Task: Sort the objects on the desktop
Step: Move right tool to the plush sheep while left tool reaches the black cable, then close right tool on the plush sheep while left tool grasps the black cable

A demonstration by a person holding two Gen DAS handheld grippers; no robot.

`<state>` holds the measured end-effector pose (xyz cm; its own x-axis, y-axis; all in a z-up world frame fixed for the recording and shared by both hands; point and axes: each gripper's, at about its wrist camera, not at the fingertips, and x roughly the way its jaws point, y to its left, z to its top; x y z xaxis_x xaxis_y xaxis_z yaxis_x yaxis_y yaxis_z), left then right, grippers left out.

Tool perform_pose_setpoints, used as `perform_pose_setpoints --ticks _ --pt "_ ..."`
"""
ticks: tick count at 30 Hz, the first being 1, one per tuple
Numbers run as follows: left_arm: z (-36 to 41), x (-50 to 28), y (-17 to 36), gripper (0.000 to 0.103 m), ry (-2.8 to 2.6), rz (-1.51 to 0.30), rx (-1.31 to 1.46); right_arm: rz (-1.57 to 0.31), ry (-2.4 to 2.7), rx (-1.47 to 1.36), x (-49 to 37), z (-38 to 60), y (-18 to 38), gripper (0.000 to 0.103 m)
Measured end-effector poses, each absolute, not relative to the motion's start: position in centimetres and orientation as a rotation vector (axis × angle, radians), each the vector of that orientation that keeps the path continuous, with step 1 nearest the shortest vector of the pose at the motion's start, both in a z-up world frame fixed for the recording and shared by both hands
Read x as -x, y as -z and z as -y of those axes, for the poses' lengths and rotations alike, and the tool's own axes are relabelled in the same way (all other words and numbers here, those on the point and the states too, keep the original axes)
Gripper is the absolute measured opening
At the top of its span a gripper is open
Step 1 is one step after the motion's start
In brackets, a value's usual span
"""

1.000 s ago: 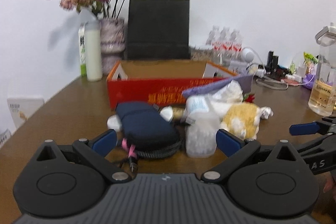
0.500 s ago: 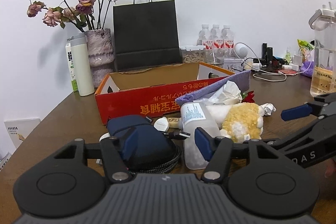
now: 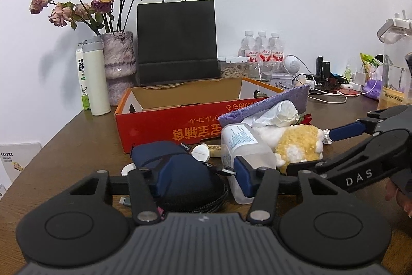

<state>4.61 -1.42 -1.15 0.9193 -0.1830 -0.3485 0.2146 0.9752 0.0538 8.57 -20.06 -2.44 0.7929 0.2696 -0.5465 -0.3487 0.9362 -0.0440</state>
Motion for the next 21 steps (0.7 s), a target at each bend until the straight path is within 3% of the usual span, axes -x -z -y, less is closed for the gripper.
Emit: perform_pose_setpoints --ticks 8,12,21 --pt "2.0 -5.5 1.5 0.032 0.257 -0.373 -0.128 -0.581 -0.393 0.134 -10.3 20.1 2.6 0.103" --pt "2.7 -6.0 1.6 0.018 0.28 -0.385 -0.169 -0.593 -0.416 0.103 -11.0 20.3 2.9 0.103" --pt "2.5 -6.1 1.1 0.015 0.266 -0.363 -0.156 -0.548 -0.423 0.054 -10.5 21.0 2.6 0.094"
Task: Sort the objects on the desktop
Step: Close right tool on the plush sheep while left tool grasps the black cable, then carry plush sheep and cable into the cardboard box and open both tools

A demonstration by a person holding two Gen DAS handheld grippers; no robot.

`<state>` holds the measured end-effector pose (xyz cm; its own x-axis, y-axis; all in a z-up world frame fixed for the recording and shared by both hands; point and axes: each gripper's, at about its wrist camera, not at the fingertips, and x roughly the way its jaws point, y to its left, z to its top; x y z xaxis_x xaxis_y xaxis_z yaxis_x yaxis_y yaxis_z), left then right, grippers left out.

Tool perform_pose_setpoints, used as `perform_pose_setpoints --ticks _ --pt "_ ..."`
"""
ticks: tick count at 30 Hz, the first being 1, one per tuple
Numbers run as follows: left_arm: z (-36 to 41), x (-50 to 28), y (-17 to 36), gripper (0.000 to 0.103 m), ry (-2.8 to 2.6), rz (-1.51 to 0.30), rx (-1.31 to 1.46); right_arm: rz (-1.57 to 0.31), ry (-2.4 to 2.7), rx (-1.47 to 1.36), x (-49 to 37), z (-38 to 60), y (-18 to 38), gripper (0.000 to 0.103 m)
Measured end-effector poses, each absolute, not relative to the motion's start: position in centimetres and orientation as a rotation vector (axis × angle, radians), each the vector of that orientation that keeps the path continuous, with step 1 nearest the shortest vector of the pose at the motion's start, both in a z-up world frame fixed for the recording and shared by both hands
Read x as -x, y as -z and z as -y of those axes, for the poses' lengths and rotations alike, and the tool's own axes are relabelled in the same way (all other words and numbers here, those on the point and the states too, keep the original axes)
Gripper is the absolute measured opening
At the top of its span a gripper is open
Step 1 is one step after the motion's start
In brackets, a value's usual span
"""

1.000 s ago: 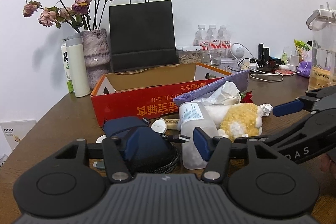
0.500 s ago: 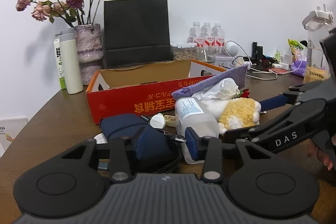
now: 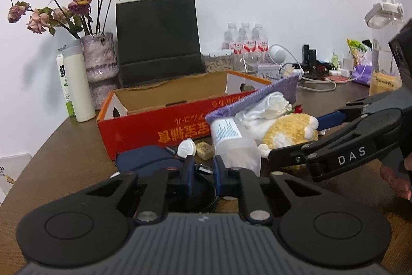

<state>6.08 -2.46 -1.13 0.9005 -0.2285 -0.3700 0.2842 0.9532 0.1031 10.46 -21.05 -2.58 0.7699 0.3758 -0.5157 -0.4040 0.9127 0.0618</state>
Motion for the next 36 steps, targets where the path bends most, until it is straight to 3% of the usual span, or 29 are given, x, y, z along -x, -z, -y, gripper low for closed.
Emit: perform_pose_setpoints --ticks 12,36 --pt "1.8 -5.0 -3.2 0.008 0.258 -0.235 -0.11 -0.423 -0.443 -0.017 -7.8 21.7 -0.4 0.089" --pt "1.0 -5.2 -11.4 0.008 0.289 -0.051 -0.036 -0.232 -0.44 -0.055 -4.4 22.1 -6.6 0.089"
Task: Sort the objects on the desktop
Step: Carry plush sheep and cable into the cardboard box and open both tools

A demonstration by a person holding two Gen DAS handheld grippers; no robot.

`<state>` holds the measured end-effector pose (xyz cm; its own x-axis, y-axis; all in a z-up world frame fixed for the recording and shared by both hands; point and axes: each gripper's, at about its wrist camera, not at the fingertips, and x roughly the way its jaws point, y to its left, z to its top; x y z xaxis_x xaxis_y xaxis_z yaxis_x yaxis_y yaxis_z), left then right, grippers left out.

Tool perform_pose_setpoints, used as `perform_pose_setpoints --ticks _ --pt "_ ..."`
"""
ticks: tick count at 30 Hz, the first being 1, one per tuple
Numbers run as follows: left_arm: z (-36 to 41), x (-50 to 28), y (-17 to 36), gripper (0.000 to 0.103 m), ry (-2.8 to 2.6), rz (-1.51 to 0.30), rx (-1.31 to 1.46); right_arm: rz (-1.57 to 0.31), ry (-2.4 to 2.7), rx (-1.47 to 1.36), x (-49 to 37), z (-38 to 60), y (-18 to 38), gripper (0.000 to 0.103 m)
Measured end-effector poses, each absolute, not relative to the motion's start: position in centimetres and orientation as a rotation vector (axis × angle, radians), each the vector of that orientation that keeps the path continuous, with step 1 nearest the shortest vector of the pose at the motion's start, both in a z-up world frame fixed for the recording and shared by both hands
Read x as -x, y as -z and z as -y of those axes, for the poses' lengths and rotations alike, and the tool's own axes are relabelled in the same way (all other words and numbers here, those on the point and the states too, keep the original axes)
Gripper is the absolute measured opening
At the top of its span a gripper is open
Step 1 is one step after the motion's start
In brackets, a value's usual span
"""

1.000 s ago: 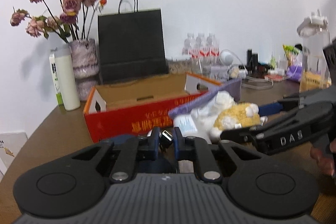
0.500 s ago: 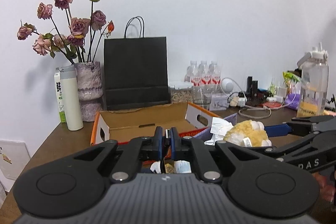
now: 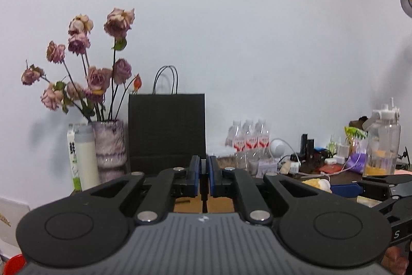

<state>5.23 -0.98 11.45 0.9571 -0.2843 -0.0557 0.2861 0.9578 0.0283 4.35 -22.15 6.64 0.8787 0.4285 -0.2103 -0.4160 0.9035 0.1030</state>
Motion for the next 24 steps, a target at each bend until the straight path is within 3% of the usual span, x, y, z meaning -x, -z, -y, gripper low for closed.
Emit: perform_pose_setpoints --ticks 13,24 --pt "0.9 -10.8 -16.2 0.008 0.3 0.002 0.023 -0.144 -0.416 -0.041 -9.2 21.8 -10.9 0.089" --pt "0.6 -22.0 -15.0 0.008 0.292 -0.06 0.073 -0.213 -0.365 -0.069 -21.1 21.2 -8.8 0.089"
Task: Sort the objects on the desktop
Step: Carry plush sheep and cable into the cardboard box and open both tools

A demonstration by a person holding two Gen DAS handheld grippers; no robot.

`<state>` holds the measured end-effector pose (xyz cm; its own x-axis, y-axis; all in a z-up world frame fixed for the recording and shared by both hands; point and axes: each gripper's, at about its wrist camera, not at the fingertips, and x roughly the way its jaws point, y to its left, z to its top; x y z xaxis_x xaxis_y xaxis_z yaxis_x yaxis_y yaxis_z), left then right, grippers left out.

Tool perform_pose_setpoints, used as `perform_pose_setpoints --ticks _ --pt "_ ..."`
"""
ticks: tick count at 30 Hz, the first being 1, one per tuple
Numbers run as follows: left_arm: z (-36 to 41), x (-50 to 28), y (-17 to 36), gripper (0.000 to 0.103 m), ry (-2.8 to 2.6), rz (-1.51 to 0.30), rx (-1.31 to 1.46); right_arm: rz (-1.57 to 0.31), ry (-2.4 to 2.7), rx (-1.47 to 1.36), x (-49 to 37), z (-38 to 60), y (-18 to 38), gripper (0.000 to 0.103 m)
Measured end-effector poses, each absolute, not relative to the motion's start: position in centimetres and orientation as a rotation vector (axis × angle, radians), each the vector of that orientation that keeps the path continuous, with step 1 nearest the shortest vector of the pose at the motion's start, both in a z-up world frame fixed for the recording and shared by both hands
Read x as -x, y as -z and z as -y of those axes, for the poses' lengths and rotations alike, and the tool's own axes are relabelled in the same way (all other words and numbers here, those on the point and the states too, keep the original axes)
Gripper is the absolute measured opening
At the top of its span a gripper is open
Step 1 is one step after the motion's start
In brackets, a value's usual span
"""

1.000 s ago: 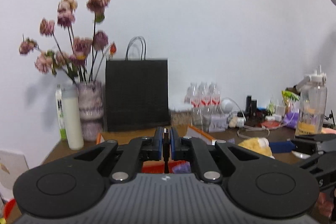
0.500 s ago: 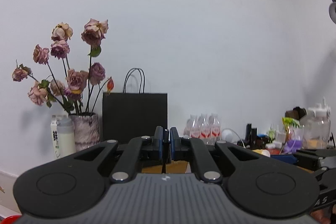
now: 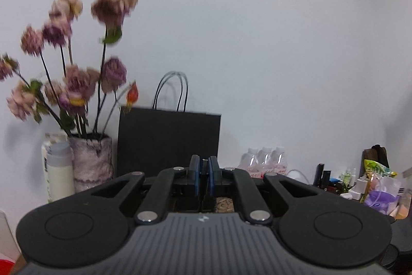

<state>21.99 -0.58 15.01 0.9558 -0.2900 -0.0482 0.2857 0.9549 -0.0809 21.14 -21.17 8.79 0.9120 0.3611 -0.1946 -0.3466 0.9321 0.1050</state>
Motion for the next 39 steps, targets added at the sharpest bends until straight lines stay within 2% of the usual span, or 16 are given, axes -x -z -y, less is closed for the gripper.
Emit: perform_pose_setpoints --ticks 12,21,29,30,31,32,34,35,37,39 --pt "-1.0 -30.4 -6.9 0.008 0.259 -0.266 0.149 -0.364 -0.311 0.023 -31.2 19.3 -3.1 0.089" --pt "-2.9 -32.4 -3.1 0.008 0.211 -0.462 0.174 -0.476 -0.313 0.08 -31.7 18.1 -0.4 0.089" --pt "-2.6 -33.1 -1.7 0.012 0.156 -0.531 0.134 -0.511 -0.321 0.099 -31.4 17.9 0.4 0.093" --pt "-2.5 -33.1 -1.7 0.019 0.151 -0.538 0.127 -0.52 -0.326 0.1 -31.5 17.8 0.5 0.094" --pt "-2.5 -33.1 -1.6 0.034 0.145 -0.54 0.126 -0.531 -0.329 0.101 -31.6 17.8 0.6 0.094" --pt "-2.4 -33.1 -1.6 0.041 0.14 -0.542 0.124 -0.542 -0.332 0.103 -31.6 17.7 0.7 0.095" --pt "-2.3 -33.0 -1.6 0.069 0.129 -0.549 0.112 -0.568 -0.338 0.109 -31.8 17.5 0.9 0.097" --pt "-2.2 -32.8 -1.6 0.077 0.121 -0.55 0.102 -0.577 -0.338 0.111 -31.9 17.5 1.0 0.103" --pt "-1.9 -32.5 -1.8 0.1 0.108 -0.541 0.079 -0.585 -0.339 0.115 -31.9 17.4 1.1 0.103" --pt "-1.6 -32.1 -2.1 0.103 0.108 -0.524 0.054 -0.595 -0.343 0.122 -31.8 17.3 1.1 0.103"
